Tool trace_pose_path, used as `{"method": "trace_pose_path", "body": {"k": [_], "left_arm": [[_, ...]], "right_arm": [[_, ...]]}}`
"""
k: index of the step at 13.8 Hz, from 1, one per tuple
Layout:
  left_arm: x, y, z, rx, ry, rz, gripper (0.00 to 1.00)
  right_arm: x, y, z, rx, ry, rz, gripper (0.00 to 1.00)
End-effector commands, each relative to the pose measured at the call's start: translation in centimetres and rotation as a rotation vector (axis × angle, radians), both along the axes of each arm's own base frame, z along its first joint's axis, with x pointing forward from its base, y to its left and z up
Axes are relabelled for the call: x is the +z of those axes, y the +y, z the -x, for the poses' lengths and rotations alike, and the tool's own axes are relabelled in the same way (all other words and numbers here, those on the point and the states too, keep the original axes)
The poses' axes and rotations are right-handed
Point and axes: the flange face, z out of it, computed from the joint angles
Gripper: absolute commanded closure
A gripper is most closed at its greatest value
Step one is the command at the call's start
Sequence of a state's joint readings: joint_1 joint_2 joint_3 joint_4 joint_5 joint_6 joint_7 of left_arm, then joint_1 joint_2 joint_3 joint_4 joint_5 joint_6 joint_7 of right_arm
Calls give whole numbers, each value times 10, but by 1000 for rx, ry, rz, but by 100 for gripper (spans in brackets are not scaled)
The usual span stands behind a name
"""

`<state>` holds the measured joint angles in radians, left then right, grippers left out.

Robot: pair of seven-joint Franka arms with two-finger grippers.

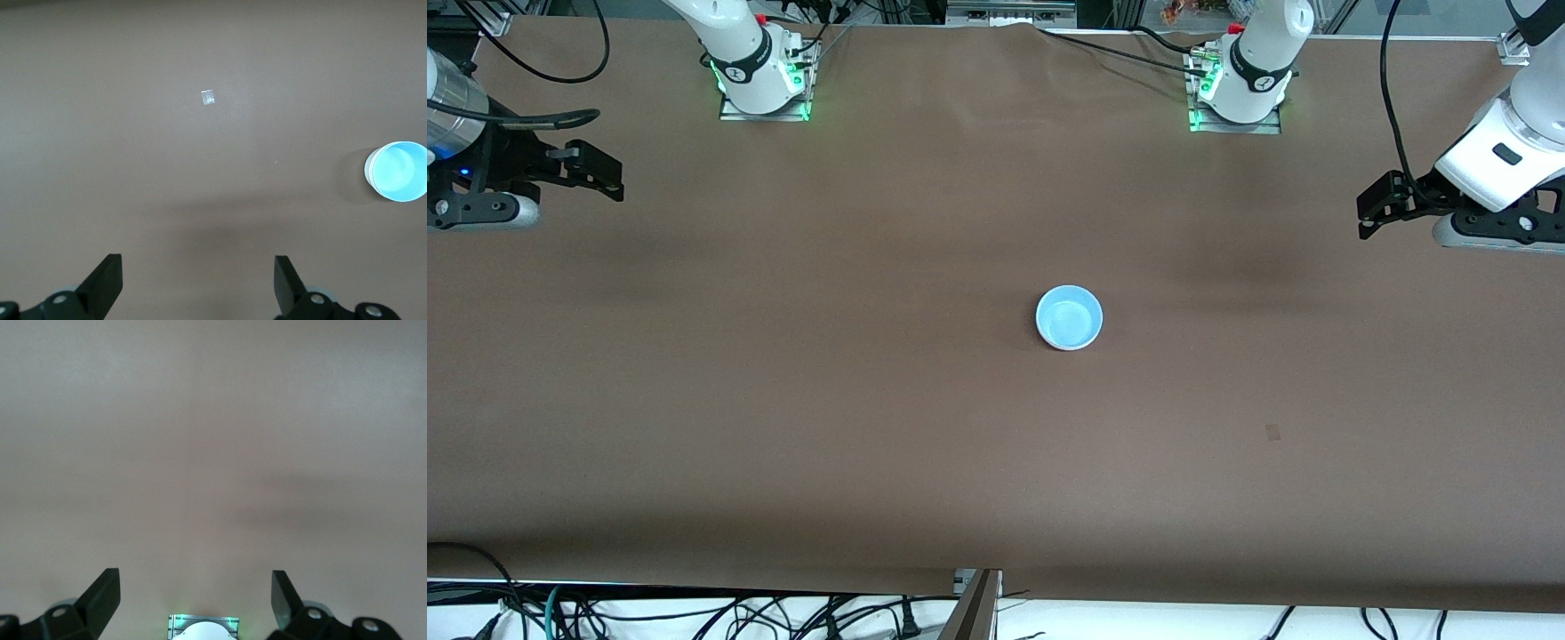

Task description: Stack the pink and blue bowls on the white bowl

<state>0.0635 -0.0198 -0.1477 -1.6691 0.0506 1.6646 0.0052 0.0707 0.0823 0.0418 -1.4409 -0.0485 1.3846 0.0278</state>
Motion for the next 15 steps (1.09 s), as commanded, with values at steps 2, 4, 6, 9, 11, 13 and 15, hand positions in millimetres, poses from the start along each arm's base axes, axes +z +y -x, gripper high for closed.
{"method": "trace_pose_path", "body": {"k": [2,4,6,9,11,13,15], "left_arm": [[3,-1,4,-8,4,7,0],[3,-1,4,-8,4,7,0],[3,-1,4,-8,4,7,0],[3,-1,4,-8,4,7,0],[3,-1,4,-8,4,7,0],[3,-1,4,-8,4,7,0],[3,-1,4,-8,4,7,0]], "right_arm": [[0,-4,1,20,4,8,0],[0,-5,1,19,2,12,0],[-5,-2,-3,22,4,11,0],[-3,2,-3,18,-1,10,0],[-4,-2,-3,16,1,8,0],[-3,-1,-3,6,2,8,0],[-3,0,-2,3,2,4,0]]}}
